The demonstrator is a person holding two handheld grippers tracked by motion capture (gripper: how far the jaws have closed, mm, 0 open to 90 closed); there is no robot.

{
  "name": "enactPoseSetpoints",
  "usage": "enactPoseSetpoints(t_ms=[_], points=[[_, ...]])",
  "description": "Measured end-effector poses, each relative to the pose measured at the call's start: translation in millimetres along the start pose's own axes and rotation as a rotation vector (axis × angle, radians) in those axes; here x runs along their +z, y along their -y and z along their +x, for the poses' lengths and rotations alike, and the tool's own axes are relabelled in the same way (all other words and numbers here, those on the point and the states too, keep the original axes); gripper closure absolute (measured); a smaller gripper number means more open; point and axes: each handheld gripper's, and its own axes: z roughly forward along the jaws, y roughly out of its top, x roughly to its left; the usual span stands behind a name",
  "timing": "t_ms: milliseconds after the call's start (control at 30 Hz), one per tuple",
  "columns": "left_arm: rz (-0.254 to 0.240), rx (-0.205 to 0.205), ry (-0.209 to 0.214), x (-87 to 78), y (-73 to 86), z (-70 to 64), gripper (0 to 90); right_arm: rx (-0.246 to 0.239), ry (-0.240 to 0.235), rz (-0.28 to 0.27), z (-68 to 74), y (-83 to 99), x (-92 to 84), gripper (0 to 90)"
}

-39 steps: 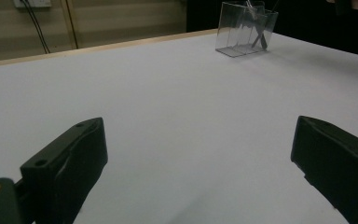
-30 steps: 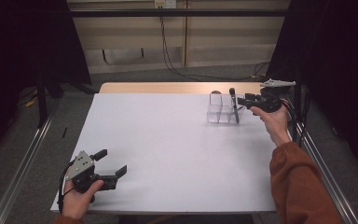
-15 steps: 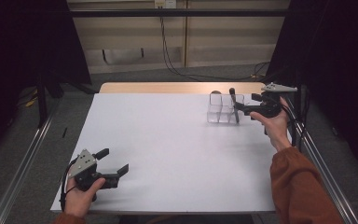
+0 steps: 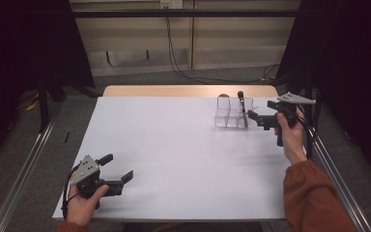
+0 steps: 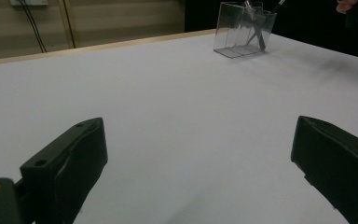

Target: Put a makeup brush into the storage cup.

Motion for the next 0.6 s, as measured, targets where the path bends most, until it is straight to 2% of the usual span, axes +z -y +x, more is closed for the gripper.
enactPoseSetpoints(t_ms=[200,600], points=[[-0.026,-0.013,-0.007,-4.2,-0.4,2.4,3.5,0.009,0.014,-0.021,8.0,5.8,-8.4,0.7],[-0.032,-0.022,-0.009,-6.0,-0.7,0.4,3.5,0.010,0.004,-0.052,15.1,18.0,-22.9,0.4]])
